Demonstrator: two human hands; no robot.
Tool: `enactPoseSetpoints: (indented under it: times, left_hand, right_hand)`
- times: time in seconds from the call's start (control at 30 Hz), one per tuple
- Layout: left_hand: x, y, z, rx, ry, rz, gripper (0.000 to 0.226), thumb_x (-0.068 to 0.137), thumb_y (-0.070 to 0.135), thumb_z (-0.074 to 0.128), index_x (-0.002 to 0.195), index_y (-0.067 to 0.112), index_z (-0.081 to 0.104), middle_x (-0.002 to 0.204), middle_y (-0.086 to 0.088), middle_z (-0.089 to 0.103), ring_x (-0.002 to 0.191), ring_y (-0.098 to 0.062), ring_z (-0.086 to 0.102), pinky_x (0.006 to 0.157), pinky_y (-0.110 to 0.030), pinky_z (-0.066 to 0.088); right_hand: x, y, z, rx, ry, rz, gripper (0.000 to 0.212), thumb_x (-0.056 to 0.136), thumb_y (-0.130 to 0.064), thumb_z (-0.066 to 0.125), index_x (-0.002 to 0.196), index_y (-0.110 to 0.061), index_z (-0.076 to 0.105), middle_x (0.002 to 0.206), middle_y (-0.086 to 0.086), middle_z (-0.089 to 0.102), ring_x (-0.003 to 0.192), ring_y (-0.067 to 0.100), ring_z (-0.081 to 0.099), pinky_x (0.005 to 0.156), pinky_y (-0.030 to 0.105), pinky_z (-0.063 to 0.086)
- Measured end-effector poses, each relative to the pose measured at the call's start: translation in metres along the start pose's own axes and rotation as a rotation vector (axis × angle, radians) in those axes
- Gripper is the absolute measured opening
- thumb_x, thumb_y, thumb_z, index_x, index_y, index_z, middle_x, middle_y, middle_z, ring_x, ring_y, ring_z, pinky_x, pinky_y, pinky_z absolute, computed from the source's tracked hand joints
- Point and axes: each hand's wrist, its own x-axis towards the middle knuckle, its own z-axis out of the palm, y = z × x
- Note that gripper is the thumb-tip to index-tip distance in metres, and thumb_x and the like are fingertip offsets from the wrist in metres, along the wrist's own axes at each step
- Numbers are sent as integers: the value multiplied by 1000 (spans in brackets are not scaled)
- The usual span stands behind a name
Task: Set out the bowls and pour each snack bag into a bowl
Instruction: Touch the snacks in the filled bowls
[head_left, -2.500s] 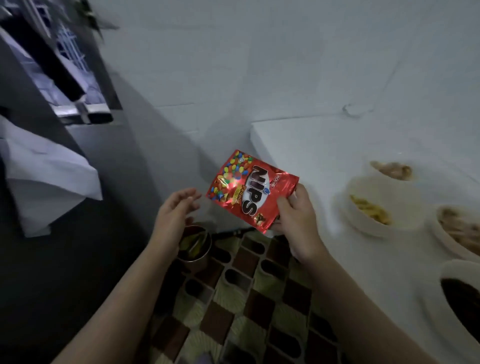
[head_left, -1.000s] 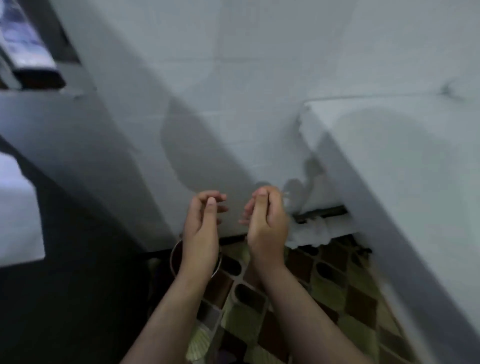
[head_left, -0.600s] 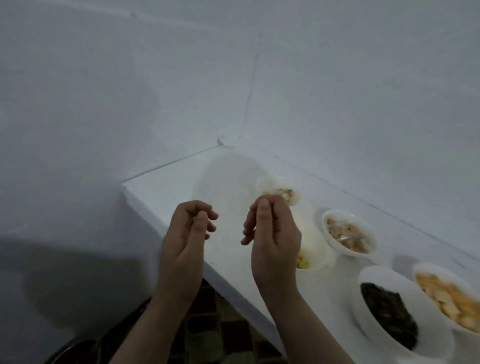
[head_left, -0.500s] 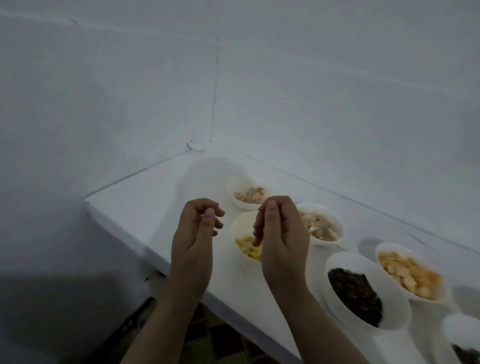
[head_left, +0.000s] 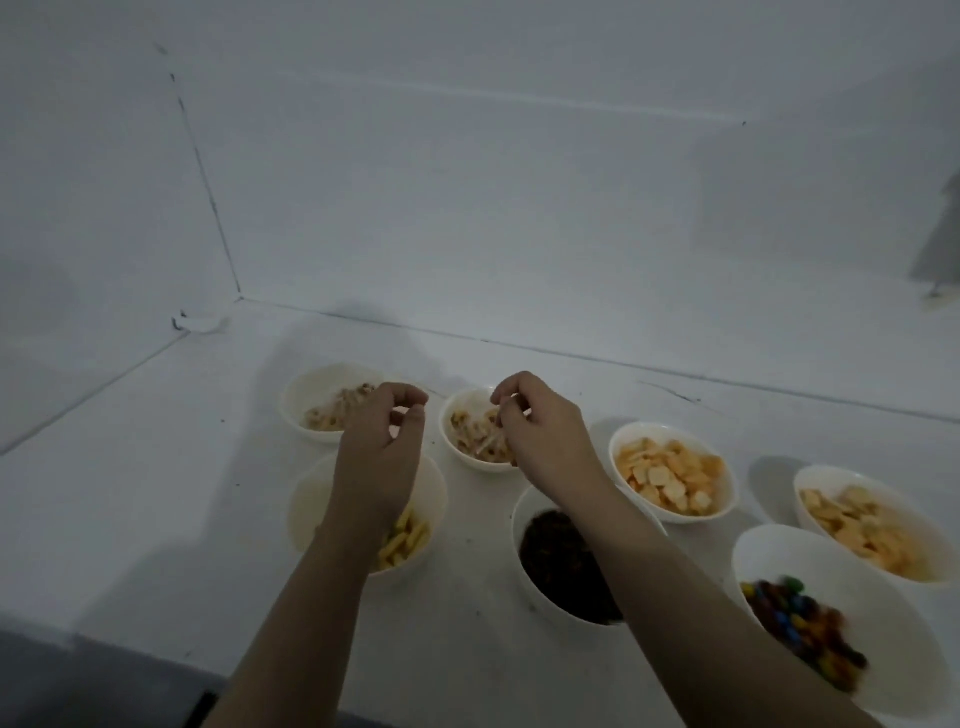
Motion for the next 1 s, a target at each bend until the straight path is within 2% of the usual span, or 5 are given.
enactPoseSetpoints:
  times: [0.13,0.27,0.43,0.73,1.0]
  left_hand:
    - [43,-40,3,259,-173,22,27,95,9,49,112,26,62,105,12,58,94,-6,54,78,-18,40]
    - [88,-81,2,504,-338,-52,24,94,16,52,113,23,65,118,1,61,108,-19,55,88,-29,40]
    - [124,-124,-1,766,-550,-270,43,85,23,57,129,18,56,140,-13,49,129,-31,44,106,-47,39]
    - [145,-138,13,798,-427,-121,43,86,0,48,113,28,67,113,-4,63,107,-29,57,82,-37,47]
    - [182,-144,43,646,-488,-31,25,83,9,57,97,26,69,106,-4,68,99,-29,60,77,-36,51]
  right_hand:
    - [39,24,16,-315,-287,125,24,95,-12,43,99,-22,65,98,1,65,74,14,57,62,26,44]
    - [63,42,47,-617,-439,115,24,97,-20,48,110,-17,68,108,3,67,95,22,61,85,36,52]
    - [78,54,83,-849,-542,107,13,91,-30,58,95,-19,60,99,3,63,94,25,59,88,45,53]
    - [89,61,108,-978,-310,135,30,93,1,46,111,-18,61,107,6,64,96,29,65,64,38,50]
    - [126,86,98,-996,-98,189,36,92,2,50,116,-22,62,107,6,66,95,28,65,79,43,54]
